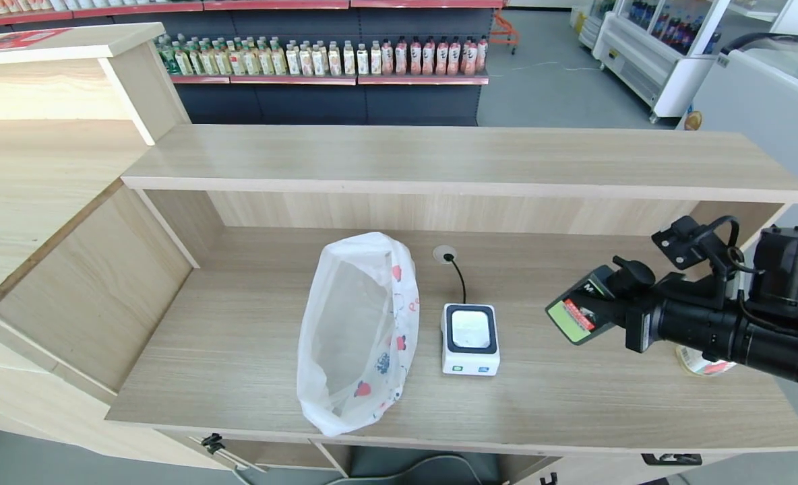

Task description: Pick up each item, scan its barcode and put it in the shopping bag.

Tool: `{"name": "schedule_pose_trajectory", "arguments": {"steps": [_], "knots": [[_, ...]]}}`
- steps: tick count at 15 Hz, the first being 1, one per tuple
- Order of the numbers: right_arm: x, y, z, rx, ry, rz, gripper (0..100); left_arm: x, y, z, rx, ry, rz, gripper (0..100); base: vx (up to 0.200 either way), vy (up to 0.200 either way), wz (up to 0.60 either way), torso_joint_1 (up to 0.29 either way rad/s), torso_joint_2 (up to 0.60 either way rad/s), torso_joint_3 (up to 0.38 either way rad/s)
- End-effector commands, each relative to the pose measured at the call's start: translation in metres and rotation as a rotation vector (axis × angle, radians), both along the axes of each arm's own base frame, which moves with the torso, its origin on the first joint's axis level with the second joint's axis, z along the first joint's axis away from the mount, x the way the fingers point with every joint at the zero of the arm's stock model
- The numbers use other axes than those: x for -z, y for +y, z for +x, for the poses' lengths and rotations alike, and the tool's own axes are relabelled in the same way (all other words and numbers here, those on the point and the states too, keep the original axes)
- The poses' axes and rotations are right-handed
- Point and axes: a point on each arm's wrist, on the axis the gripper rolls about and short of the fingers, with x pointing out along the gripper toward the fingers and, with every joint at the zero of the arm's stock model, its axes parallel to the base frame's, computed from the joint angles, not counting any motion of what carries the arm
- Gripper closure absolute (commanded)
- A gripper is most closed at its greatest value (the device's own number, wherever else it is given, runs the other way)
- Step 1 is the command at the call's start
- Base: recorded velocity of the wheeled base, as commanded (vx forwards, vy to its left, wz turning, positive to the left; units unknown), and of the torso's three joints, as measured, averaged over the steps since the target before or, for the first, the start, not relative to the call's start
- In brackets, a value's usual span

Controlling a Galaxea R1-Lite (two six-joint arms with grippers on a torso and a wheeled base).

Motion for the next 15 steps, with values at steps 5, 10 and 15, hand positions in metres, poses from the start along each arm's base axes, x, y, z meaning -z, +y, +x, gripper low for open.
{"name": "schedule_pose_trajectory", "arguments": {"steps": [5,10,15], "knots": [[-0.003,0.001,-0.001,-0.012,0.003,0.024,100,0.0,0.0,0.0,-0.001,0.001,-0.005,0,0.0,0.08,0.0,0.003,0.0,0.001],[-0.01,0.013,-0.008,-0.059,0.038,0.118,100,0.0,0.0,0.0,-0.001,0.001,-0.005,0,0.0,0.2,0.0,0.014,0.01,0.0],[0.012,0.028,0.007,-0.089,0.122,0.099,100,0.0,0.0,0.0,-0.001,0.0,-0.003,0,0.0,0.12,0.0,-0.002,0.0,0.001]]}}
